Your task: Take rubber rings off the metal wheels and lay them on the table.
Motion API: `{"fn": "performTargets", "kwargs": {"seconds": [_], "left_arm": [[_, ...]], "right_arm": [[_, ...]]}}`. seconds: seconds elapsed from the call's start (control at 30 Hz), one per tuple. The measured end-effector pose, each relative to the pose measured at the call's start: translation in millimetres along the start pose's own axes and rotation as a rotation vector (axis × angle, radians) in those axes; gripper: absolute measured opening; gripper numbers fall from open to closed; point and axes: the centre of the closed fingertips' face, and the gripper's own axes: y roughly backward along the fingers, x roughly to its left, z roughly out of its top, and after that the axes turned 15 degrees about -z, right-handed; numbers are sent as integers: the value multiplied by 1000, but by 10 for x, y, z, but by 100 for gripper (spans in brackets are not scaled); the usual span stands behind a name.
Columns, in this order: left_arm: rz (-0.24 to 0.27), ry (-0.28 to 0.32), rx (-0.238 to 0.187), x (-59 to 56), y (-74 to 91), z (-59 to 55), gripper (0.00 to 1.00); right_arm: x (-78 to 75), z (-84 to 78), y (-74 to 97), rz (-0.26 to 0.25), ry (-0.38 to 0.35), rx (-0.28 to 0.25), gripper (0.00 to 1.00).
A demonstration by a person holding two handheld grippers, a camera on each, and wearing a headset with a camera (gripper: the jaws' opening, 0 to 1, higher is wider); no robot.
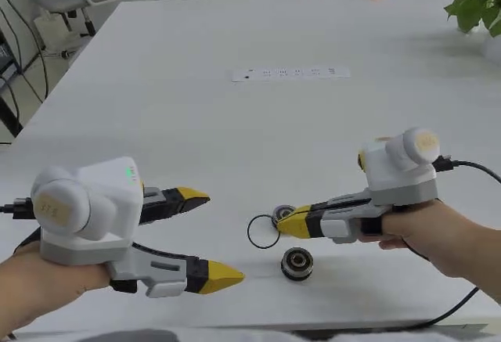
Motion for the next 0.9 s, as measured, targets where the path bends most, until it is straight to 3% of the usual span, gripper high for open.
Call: {"fn": "performTargets", "kwargs": {"seconds": [0.4,0.67,0.9], "left_arm": [[35,29,-1,66,134,-79,69],[34,39,11,74,127,-140,69],[20,34,22,50,81,-147,69]], "right_arm": [[-15,-81,-299,-31,87,74,0],[-89,-221,-405,-88,157,121,0],[-97,-282,-411,-103,206,140,10]]}}
